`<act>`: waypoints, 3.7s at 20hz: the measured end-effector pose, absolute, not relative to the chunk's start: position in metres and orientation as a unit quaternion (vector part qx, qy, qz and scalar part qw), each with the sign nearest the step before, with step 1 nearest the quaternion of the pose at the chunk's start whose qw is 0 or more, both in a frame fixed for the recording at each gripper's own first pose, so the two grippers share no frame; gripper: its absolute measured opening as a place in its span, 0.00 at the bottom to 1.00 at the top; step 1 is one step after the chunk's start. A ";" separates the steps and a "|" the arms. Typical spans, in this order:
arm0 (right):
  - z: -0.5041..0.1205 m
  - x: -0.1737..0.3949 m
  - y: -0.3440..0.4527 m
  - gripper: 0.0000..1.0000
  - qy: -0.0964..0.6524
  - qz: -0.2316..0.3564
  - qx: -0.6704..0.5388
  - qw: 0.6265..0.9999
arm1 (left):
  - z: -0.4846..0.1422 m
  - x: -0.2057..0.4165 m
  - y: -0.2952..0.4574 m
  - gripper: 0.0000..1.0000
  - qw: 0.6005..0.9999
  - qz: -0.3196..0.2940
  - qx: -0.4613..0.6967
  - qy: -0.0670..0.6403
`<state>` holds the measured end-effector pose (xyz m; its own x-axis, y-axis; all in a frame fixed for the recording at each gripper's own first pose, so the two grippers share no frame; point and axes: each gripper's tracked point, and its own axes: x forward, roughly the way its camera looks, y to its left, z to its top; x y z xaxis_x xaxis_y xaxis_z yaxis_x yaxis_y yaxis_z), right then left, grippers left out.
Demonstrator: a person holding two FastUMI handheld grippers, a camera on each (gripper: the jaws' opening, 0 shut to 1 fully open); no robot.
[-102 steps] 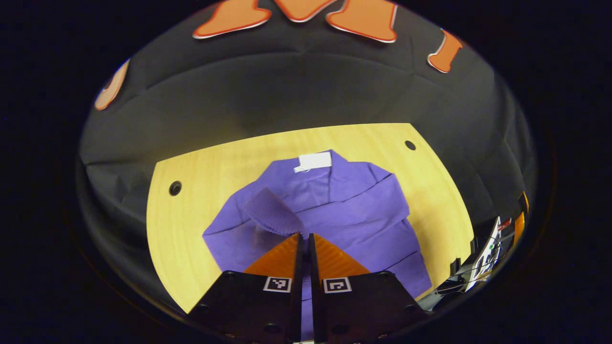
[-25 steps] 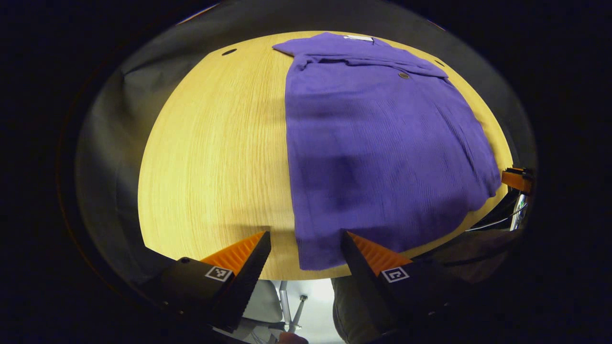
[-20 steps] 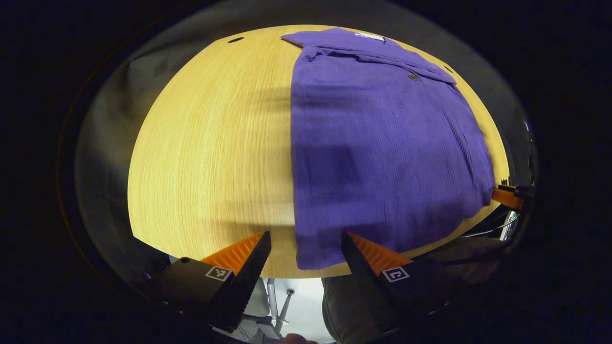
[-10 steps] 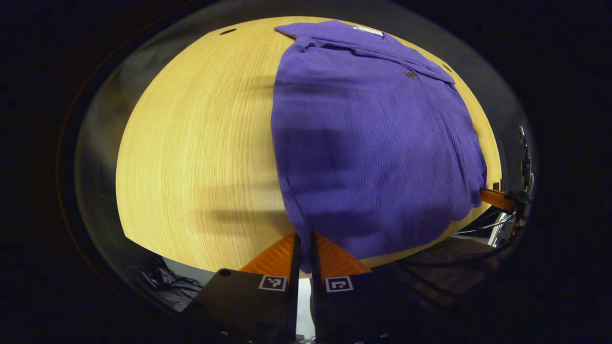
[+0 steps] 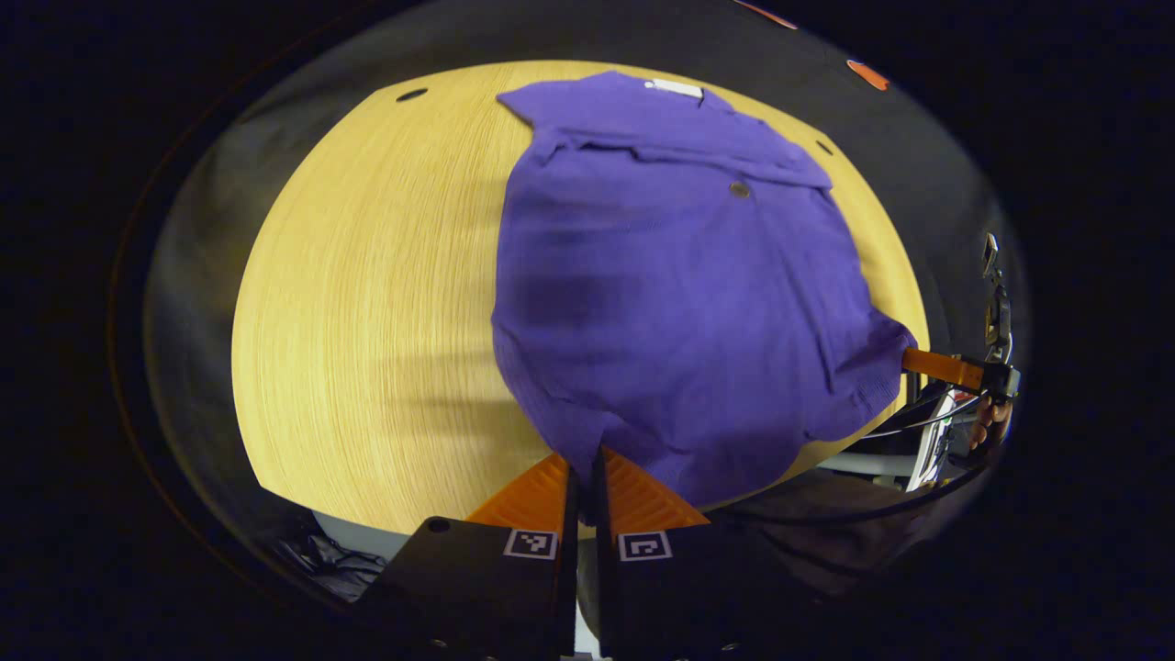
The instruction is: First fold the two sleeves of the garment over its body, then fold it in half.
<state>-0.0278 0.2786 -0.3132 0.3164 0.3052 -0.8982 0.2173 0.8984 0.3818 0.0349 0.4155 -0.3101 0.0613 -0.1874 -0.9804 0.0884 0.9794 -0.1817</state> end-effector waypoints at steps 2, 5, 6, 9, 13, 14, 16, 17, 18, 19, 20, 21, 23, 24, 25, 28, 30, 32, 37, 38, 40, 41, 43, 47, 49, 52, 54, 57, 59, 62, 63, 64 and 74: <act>-0.297 -0.005 0.277 0.04 0.561 0.033 0.214 0.799 | -0.295 0.061 0.411 0.10 0.745 -0.110 -0.037 0.657; -0.280 0.023 0.282 0.04 0.538 0.038 0.211 0.815 | -0.280 0.106 0.411 0.10 0.768 -0.129 -0.022 0.627; -0.274 0.032 0.280 0.04 0.530 0.035 0.204 0.822 | -0.275 0.119 0.411 0.10 0.772 -0.135 -0.018 0.620; -0.260 0.059 0.281 0.04 0.511 0.028 0.190 0.838 | -0.263 0.155 0.410 0.10 0.786 -0.153 -0.008 0.599; -0.241 0.095 0.279 0.04 0.485 0.012 0.168 0.858 | -0.249 0.202 0.408 0.10 0.796 -0.179 0.002 0.578; -0.234 0.102 0.275 0.04 0.479 0.011 0.158 0.864 | -0.244 0.215 0.405 0.10 0.800 -0.187 0.007 0.570; -0.224 0.125 0.270 0.04 0.467 0.010 0.145 0.872 | -0.235 0.244 0.405 0.10 0.809 -0.193 0.017 0.556; -0.220 0.138 0.268 0.04 0.464 0.011 0.141 0.875 | -0.231 0.261 0.403 0.10 0.813 -0.192 0.019 0.549; -0.217 0.150 0.267 0.04 0.460 0.017 0.138 0.877 | -0.228 0.273 0.401 0.10 0.817 -0.190 0.020 0.544; -0.214 0.164 0.263 0.04 0.457 0.020 0.132 0.880 | -0.224 0.291 0.400 0.10 0.822 -0.187 0.017 0.538; -0.214 0.177 0.259 0.04 0.455 0.027 0.125 0.881 | -0.221 0.307 0.399 0.10 0.825 -0.179 0.014 0.535; -0.214 0.190 0.253 0.04 0.453 0.031 0.121 0.883 | -0.220 0.319 0.402 0.10 0.829 -0.168 0.013 0.534; -0.216 0.215 0.248 0.04 0.452 0.046 0.119 0.883 | -0.221 0.343 0.408 0.10 0.832 -0.147 0.013 0.534; -0.219 0.228 0.244 0.04 0.454 0.050 0.120 0.882 | -0.223 0.355 0.408 0.10 0.834 -0.139 0.014 0.534; -0.222 0.240 0.240 0.04 0.455 0.055 0.121 0.881 | -0.225 0.368 0.412 0.10 0.837 -0.130 0.017 0.531; -0.237 0.271 0.225 0.04 0.462 0.057 0.127 0.876 | -0.241 0.397 0.427 0.10 0.837 -0.095 0.028 0.538; -0.250 0.286 0.218 0.04 0.472 0.058 0.139 0.869 | -0.254 0.412 0.436 0.10 0.837 -0.078 0.048 0.539; -0.265 0.297 0.212 0.04 0.482 0.058 0.148 0.862 | -0.266 0.428 0.439 0.10 0.842 -0.066 0.057 0.533; -0.289 0.325 0.209 0.04 0.494 0.062 0.158 0.853 | -0.279 0.466 0.437 0.10 0.858 -0.048 0.089 0.504; -0.291 0.336 0.210 0.04 0.489 0.059 0.161 0.855 | -0.278 0.472 0.435 0.10 0.863 -0.044 0.093 0.494; -0.288 0.356 0.209 0.08 0.473 0.045 0.175 0.862 | -0.276 0.485 0.435 0.13 0.873 -0.033 0.105 0.475; -0.285 0.366 0.206 0.11 0.464 0.037 0.184 0.866 | -0.274 0.494 0.438 0.12 0.881 -0.022 0.117 0.458; -0.277 0.382 0.197 0.17 0.444 0.021 0.195 0.874 | -0.263 0.514 0.450 0.30 0.895 0.006 0.135 0.424; -0.259 0.390 0.183 0.19 0.416 0.004 0.186 0.890 | -0.248 0.510 0.443 0.39 0.906 0.011 0.110 0.408; -0.252 0.385 0.178 0.28 0.406 0.000 0.165 0.899 | -0.238 0.506 0.440 0.57 0.914 0.010 0.094 0.393; -0.221 0.373 0.179 0.51 0.366 0.004 0.119 0.923 | -0.212 0.496 0.432 0.93 0.931 0.007 0.054 0.362; -0.200 0.366 0.185 0.62 0.338 0.006 0.096 0.936 | -0.193 0.486 0.433 0.98 0.939 0.007 0.039 0.341; -0.174 0.352 0.198 0.82 0.304 0.006 0.075 0.950 | -0.157 0.470 0.431 0.98 0.953 0.000 0.039 0.301; -0.159 0.340 0.205 0.91 0.285 0.000 0.073 0.956 | -0.136 0.455 0.424 0.98 0.961 -0.007 0.040 0.275; -0.138 0.321 0.212 0.95 0.254 -0.007 0.068 0.965 | -0.106 0.430 0.423 0.98 0.971 -0.015 0.030 0.235; -0.130 0.315 0.214 0.95 0.241 -0.008 0.065 0.968 | -0.097 0.421 0.424 0.98 0.974 -0.019 0.027 0.223; -0.124 0.310 0.218 0.95 0.227 -0.011 0.059 0.972 | -0.090 0.412 0.424 0.98 0.977 -0.025 0.023 0.211; -0.073 0.230 0.243 0.95 0.149 -0.037 0.033 0.988 | -0.027 0.331 0.420 0.98 0.994 -0.052 0.043 0.080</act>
